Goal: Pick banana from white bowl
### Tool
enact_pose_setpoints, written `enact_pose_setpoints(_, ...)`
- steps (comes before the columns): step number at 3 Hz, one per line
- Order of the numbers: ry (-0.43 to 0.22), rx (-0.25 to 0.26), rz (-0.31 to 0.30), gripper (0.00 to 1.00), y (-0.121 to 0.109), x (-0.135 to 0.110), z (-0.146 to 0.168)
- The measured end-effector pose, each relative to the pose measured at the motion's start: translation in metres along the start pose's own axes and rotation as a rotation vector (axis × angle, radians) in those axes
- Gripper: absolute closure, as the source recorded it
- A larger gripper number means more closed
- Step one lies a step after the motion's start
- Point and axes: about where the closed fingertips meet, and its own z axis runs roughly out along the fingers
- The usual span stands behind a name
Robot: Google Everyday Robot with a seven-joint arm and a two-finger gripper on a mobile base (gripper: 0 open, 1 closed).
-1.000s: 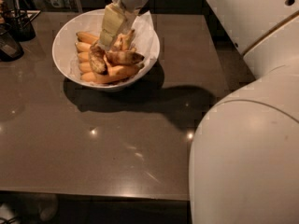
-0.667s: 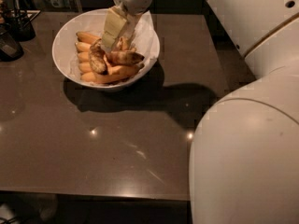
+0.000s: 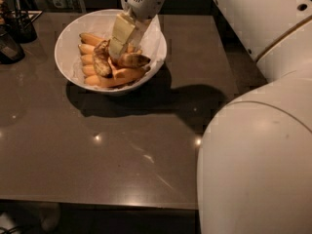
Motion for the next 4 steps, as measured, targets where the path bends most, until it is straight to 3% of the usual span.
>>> enact_pose_setpoints(4, 0.039, -0.047, 0.018, 0.39, -0.010, 0.002, 0.030)
